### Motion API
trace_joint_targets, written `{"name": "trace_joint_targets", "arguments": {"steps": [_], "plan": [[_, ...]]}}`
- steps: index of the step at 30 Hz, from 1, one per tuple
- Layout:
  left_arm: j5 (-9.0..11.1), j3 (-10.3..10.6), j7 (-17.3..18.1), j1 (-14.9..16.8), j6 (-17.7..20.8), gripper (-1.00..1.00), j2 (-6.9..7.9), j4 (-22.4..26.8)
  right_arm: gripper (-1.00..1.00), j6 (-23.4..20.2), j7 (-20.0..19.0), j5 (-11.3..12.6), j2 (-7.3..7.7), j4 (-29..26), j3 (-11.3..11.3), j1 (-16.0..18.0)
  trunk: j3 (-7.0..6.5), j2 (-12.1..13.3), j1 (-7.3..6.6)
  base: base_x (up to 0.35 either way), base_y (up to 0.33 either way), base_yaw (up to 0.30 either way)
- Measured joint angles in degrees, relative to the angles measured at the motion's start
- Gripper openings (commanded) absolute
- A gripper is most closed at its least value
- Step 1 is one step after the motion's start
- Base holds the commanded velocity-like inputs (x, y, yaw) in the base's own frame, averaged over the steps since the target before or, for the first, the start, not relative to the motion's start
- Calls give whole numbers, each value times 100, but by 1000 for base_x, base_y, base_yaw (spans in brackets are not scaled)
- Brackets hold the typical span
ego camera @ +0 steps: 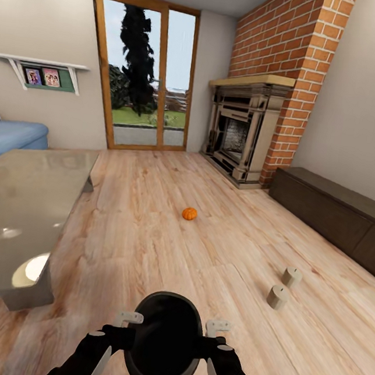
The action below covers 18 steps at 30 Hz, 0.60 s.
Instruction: Place each of the two pumpkins and all three candles from the living room inside a cabinet in the living room (use any cabinet), then make sure every cabinet is closed, and position the cauldron so it is next to a table in the living room.
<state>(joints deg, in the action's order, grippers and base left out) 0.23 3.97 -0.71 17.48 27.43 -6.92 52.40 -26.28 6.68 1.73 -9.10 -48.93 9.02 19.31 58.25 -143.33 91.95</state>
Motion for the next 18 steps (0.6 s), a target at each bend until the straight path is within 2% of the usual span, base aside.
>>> {"name": "trace_joint_targets", "arguments": {"steps": [18], "plan": [[-10, -4, 8, 2, 1, -100, -1, 10, -100, 2, 3, 14, 8, -5, 15, 3, 0, 0, -1, -192, 240, 11]]}}
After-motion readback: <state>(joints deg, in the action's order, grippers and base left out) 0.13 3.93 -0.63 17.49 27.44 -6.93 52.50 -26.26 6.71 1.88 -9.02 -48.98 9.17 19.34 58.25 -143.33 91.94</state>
